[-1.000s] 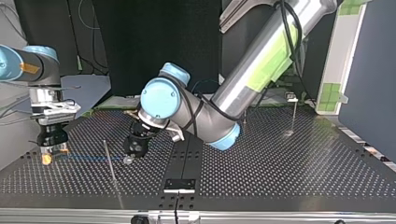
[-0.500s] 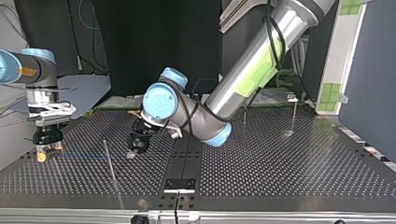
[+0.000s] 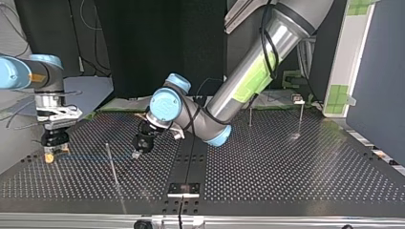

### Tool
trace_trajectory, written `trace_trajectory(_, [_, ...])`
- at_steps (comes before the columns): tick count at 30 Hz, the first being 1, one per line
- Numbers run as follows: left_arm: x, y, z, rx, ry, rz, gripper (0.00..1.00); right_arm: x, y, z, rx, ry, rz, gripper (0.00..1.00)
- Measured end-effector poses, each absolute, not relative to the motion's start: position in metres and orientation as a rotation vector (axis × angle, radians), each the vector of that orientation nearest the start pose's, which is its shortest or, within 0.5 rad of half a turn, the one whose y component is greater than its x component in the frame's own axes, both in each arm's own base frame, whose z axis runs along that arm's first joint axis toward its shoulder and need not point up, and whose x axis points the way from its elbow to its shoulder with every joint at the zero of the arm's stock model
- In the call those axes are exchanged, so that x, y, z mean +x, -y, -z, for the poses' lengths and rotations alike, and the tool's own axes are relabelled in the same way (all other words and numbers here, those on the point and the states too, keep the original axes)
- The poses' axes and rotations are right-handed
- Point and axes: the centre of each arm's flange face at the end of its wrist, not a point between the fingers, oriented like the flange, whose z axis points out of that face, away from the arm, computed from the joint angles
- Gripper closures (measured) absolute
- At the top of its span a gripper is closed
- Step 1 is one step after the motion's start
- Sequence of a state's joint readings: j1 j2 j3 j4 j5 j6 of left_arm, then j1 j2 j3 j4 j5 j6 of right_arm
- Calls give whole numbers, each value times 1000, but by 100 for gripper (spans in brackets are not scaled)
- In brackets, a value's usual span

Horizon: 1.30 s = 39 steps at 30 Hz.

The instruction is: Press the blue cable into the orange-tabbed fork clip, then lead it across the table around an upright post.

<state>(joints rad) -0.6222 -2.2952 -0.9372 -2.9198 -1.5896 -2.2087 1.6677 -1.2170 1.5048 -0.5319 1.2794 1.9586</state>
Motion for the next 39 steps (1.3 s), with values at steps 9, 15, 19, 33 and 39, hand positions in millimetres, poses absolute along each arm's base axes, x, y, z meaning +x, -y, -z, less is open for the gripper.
trace_trajectory(9, [560, 563, -348, -34, -1530, 1016, 100, 229, 632, -332, 1254, 1153, -1833, 100])
trace_trajectory(15, [558, 560, -330, -32, -1544, 1019, 100, 236, 635, -301, 1303, 1188, -1806, 100])
trace_trajectory(19, [558, 558, -326, -32, -1548, 1018, 100, 239, 634, -282, 1334, 1204, -1780, 100])
trace_trajectory(33, [562, 554, -325, -64, -1544, 988, 34, 242, 633, -214, 1429, 1257, -1686, 100])
trace_trajectory(39, [564, 550, -325, -110, -1534, 944, 16, 242, 633, -188, 1458, 1281, -1646, 100])
